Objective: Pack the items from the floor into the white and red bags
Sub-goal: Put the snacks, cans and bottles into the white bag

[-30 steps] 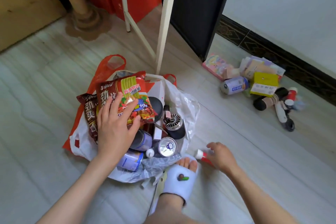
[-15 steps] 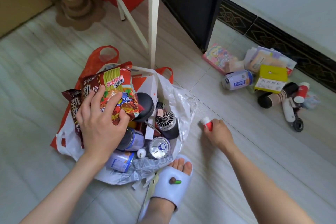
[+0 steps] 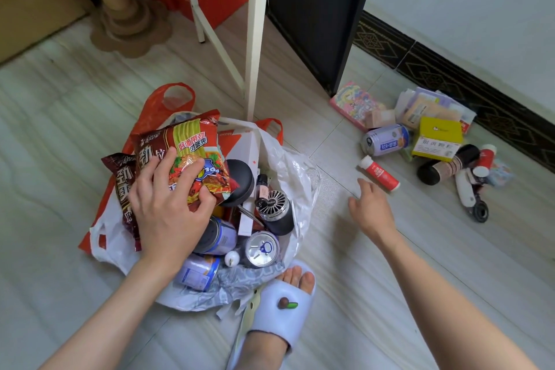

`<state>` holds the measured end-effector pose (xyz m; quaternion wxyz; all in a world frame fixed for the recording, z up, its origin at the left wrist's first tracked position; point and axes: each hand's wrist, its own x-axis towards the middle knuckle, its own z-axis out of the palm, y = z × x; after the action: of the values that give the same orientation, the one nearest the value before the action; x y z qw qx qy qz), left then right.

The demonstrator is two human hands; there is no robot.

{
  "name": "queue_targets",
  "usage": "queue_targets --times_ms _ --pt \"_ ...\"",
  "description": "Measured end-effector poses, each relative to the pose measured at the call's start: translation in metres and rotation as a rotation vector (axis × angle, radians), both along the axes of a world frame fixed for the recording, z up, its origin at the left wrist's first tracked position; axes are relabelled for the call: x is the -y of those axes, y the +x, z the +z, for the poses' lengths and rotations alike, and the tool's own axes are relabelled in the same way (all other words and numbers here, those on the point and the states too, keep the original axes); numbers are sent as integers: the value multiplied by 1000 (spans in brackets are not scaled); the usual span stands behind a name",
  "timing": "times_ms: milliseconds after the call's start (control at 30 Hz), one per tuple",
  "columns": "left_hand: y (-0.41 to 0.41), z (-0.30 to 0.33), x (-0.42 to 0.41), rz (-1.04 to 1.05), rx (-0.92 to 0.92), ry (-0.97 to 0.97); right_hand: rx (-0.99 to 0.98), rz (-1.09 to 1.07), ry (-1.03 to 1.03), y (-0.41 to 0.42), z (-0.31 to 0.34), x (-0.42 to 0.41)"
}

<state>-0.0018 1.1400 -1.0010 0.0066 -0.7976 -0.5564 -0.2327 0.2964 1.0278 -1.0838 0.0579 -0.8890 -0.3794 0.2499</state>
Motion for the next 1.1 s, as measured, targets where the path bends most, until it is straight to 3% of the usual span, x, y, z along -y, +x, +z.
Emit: queue_targets --times_ms 233,467,633,900,1100 --pt "0 1 1 -4 11 -19 34 68 -24 -3 9 12" --pt "-15 13 -1 -141 -89 -239 205 353 265 -43 49 1" --pt "-45 30 -2 -221 99 -370 126 393 390 -86 78 -23" --pt "-146 -8 -14 258 399 -627 -47 183 393 -116 85 -53" --pt "-156 -41 -25 495 675 -921 -151 29 162 -101 58 -61"
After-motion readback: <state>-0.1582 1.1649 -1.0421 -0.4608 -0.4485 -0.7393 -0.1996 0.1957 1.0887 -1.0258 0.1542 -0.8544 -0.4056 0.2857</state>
